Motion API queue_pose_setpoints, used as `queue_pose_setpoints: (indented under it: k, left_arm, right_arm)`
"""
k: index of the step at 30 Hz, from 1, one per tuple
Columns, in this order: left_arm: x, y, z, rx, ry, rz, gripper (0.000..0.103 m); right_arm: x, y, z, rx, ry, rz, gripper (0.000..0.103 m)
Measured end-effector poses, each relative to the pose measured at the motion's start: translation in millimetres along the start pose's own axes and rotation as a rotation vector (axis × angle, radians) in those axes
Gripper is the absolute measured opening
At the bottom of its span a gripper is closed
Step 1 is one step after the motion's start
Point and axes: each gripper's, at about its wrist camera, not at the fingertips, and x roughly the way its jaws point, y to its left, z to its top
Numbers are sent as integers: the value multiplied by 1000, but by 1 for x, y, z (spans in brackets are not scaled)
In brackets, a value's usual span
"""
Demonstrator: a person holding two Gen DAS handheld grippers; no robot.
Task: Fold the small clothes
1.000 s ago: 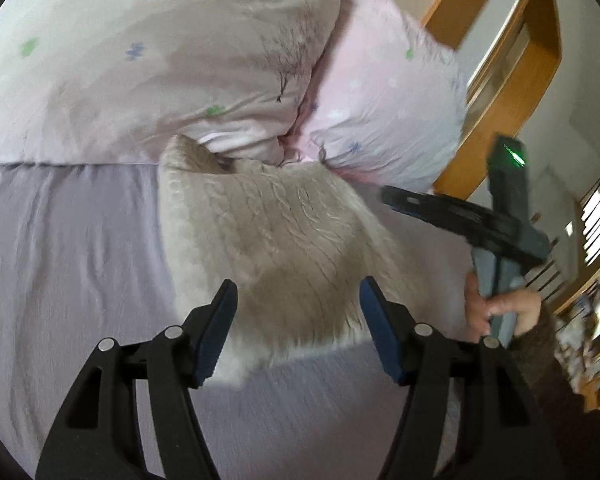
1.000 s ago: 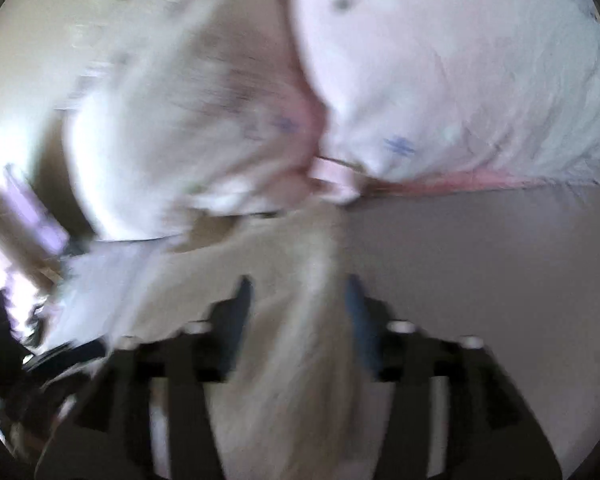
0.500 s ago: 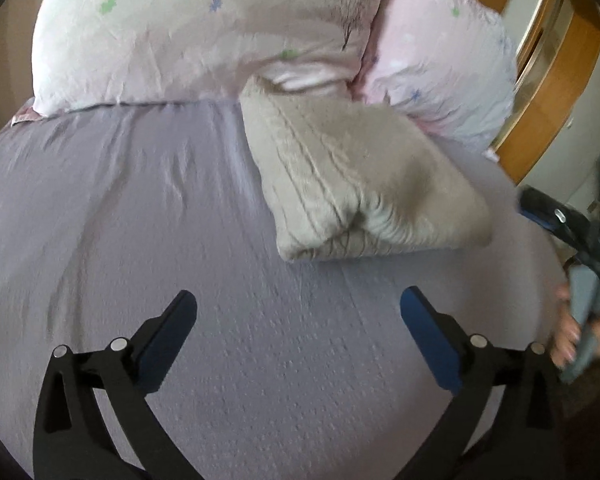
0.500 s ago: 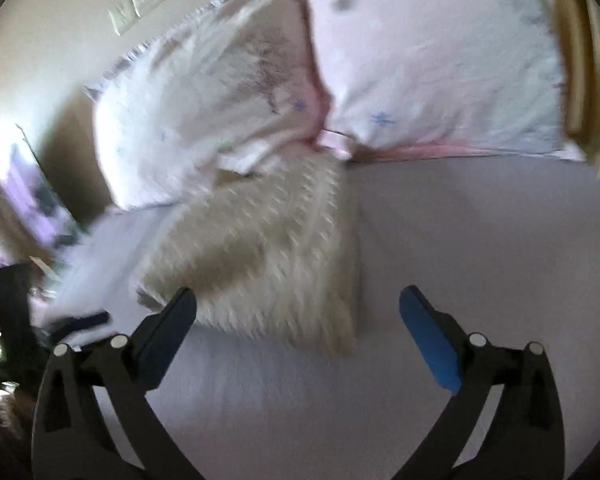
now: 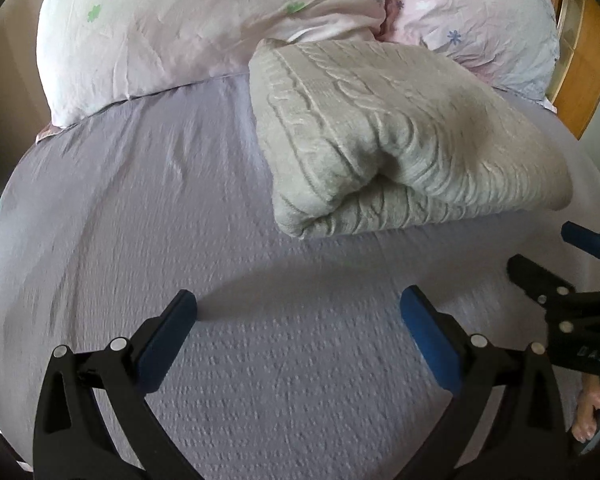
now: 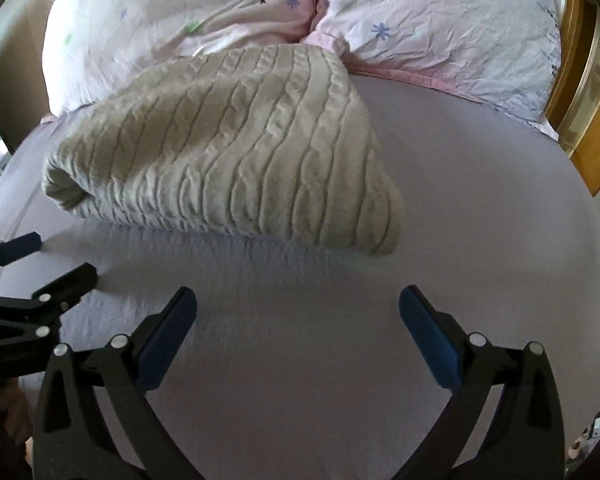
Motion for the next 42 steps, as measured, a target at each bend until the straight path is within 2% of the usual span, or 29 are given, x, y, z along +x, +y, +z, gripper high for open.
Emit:
queue_pose_setpoints:
  k: [42]
  left_arm:
    - [-1,1,-2,5,-12,-2,102]
  right_arm:
    - [4,0,1,8,8,10,101]
